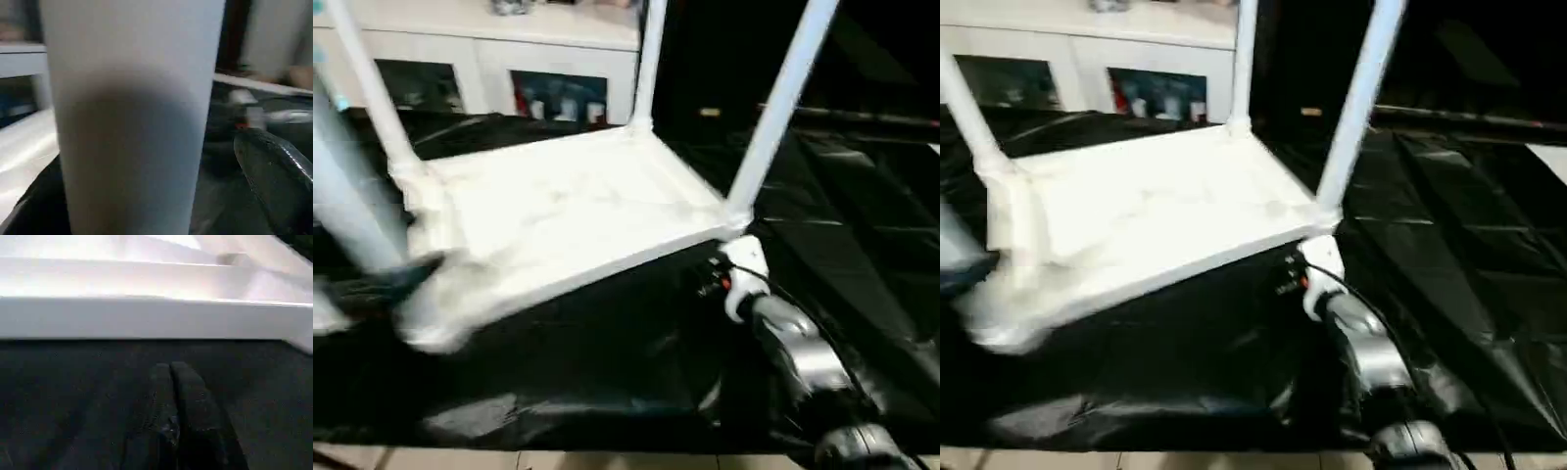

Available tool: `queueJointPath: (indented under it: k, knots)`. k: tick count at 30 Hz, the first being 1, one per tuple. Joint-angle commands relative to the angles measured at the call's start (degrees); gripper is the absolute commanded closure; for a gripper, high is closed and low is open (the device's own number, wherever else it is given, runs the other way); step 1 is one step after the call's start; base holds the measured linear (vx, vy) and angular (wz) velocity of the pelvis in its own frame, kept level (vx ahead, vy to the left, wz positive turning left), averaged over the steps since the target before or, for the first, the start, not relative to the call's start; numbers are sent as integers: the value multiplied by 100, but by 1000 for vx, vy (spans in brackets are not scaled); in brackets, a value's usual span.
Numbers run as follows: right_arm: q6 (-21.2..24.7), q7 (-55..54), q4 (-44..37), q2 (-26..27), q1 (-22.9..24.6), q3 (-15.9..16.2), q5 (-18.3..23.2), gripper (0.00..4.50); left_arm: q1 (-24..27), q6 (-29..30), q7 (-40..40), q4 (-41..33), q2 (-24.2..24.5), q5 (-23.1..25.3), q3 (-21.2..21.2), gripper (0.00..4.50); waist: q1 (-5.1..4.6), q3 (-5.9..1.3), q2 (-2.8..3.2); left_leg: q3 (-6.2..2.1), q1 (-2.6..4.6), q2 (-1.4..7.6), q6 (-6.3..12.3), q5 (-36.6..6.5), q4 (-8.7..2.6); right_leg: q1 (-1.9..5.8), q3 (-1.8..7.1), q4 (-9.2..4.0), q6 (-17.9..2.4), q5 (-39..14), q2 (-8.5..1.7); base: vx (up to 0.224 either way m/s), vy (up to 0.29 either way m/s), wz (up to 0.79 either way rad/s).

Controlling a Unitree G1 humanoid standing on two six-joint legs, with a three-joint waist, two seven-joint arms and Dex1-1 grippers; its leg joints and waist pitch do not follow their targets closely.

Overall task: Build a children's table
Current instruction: Rotate table base

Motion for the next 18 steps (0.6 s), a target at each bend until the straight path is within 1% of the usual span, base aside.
queueJointPath:
  k: [1, 2, 3, 4, 5, 6, 7, 8, 9, 11, 13, 14, 15, 16, 17, 18]
  knots:
    - [-21, -79, 200, 5, -168, -50, -26, 450, -267, 216, 38, -395, -40, -125, -412, 2, -32, -289, 167, 87, 96, -51, -240, -1718, -444, 167, 88, -329, -1239, -770, -103, 0, 0, 0]
    - [-23, -80, 210, 6, -177, -52, -25, 450, -279, 224, 38, -405, -46, -126, -430, 2, -32, -289, 167, 87, 96, -51, -240, -1718, -444, 167, 88, -329, -1239, -770, -103, 0, 0, 0]
    - [-52, -86, 358, 29, -305, -50, -31, 450, -441, 309, 7, -515, -189, -113, -684, 2, -30, -289, 159, 85, 88, -62, -273, -1698, -441, 178, 87, -327, -1190, -809, -102, 0, 0, 0]
    - [-64, -87, 403, 36, -344, -49, -35, 450, -492, 327, -10, -540, -238, -106, -770, 2, -30, -295, 127, 86, 80, -65, -282, -1658, -433, 190, 88, -329, -1175, -820, -106, 0, 0, 0]
    - [-86, -86, 471, 48, -402, -47, -45, 450, -573, 348, -42, -581, -319, -95, -911, 2, -31, -299, 128, 89, 74, -69, -282, -1619, -428, 194, 92, -325, -1170, -812, -109, 0, 0, 0]
    - [-125, -77, 608, 73, -507, -48, -61, 450, -780, 421, -59, -639, -519, -69, -1219, 2, -31, -304, 114, 90, 48, -72, -271, -1517, -421, 213, 99, -321, -1165, -757, -118, 0, 0, 0]
    - [-157, -64, 696, 88, -567, -46, -74, 450, -926, 426, -52, -649, -676, -18, -1419, 2, -29, -310, 101, 101, 55, -71, -268, -1465, -412, 207, 100, -319, -1162, -735, -114, 0, 0, 0]
    - [-175, -44, 747, 99, -603, -39, -80, 450, -1050, 434, -55, -633, -815, 17, -1587, 2, -16, -319, 117, 101, 58, -74, -261, -1385, -399, 205, 101, -307, -1195, -655, -117, 0, 0, 0]
    - [-202, -19, 812, 117, -645, -31, -88, 450, -1199, 420, -34, -610, -994, 57, -1801, 2, -14, -315, 96, 104, 35, -76, -247, -1346, -400, 217, 101, -313, -1191, -646, -115, 0, 0, 0]
    - [-230, 7, 894, 150, -699, -12, -101, 450, -1442, 377, 8, -535, -1277, 152, -2153, 2, -10, -315, 88, 98, 20, -76, -249, -1314, -396, 230, 101, -311, -1183, -664, -126, 0, 0, 0]
    - [-261, 54, 934, 190, -732, 12, -101, 450, -1698, 314, -40, -348, -1569, 300, -2525, 2, -25, -321, 77, 99, 22, -80, -236, -1299, -389, 237, 100, -318, -1151, -668, -120, 0, 0, 0]
    - [-262, 55, 935, 193, -734, 12, -100, 450, -1714, 309, -46, -335, -1588, 310, -2545, 2, -27, -329, 68, 102, 15, -86, -212, -1238, -380, 251, 103, -317, -1151, -616, -119, 0, 0, 0]
    - [-294, 90, 973, 233, -767, 22, -87, 450, -1923, 253, -116, -155, -1845, 434, -2805, 2, -43, -324, 77, 103, 0, -90, -191, -1177, -380, 255, 103, -325, -1160, -541, -113, 0, 0, 0]
    - [-310, 109, 988, 246, -780, 24, -80, 450, -2011, 236, -136, -69, -1949, 485, -2906, 2, -35, -337, 75, 106, 13, -93, -183, -1147, -370, 256, 101, -319, -1171, -509, -114, 0, 0, 0]
    - [-325, 128, 1005, 263, -793, 22, -70, 450, -2121, 212, -168, 54, -2088, 551, -3035, 2, -48, -330, 92, 104, 2, -91, -165, -1115, -373, 257, 102, -324, -1207, -444, -112, 0, 0, 0]
    - [-342, 138, 1031, 271, -806, 16, -68, 450, -2175, 196, -176, 120, -2153, 583, -3102, 2, -50, -341, 82, 105, 6, -90, -153, -1111, -367, 265, 101, -315, -1237, -397, -114, 0, 0, 0]
